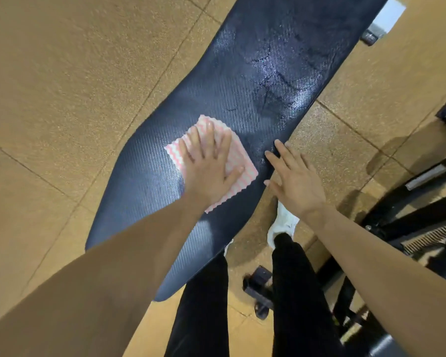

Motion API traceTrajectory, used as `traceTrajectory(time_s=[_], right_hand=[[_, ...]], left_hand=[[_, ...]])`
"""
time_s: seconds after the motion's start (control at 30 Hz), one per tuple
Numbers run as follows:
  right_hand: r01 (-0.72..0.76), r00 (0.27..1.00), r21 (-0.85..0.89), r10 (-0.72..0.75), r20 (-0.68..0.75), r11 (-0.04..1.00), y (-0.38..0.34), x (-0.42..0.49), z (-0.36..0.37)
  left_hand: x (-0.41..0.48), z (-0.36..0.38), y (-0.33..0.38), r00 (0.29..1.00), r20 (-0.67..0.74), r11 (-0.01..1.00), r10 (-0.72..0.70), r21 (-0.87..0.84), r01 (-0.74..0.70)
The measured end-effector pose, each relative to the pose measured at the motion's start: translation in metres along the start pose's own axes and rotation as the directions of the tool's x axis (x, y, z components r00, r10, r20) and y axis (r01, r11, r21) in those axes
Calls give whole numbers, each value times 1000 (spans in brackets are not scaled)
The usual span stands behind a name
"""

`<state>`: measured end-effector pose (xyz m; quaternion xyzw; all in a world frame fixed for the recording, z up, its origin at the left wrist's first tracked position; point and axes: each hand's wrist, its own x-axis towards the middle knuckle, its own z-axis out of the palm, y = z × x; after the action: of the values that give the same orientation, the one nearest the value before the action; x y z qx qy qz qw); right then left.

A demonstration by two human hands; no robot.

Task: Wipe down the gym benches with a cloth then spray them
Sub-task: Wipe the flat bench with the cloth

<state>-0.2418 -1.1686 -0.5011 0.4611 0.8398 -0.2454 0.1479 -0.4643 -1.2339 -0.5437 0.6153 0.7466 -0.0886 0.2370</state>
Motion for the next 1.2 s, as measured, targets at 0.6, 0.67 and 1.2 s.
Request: traceTrajectory(time_s=[0.6, 0.67, 1.2], right_hand=[[20, 996, -119, -31, -89, 993, 53, 65, -30], [23, 994, -124, -35, -103, 992, 57, 69, -32], [-27, 990, 17, 30, -139, 999, 65, 81, -42]], left_hand=[[61, -34, -22, 962, -23, 962, -272, -22, 271], [84, -48, -32, 944, -75, 946, -322, -56, 318], [30, 0, 66, 995, 0, 994, -102, -47, 102]])
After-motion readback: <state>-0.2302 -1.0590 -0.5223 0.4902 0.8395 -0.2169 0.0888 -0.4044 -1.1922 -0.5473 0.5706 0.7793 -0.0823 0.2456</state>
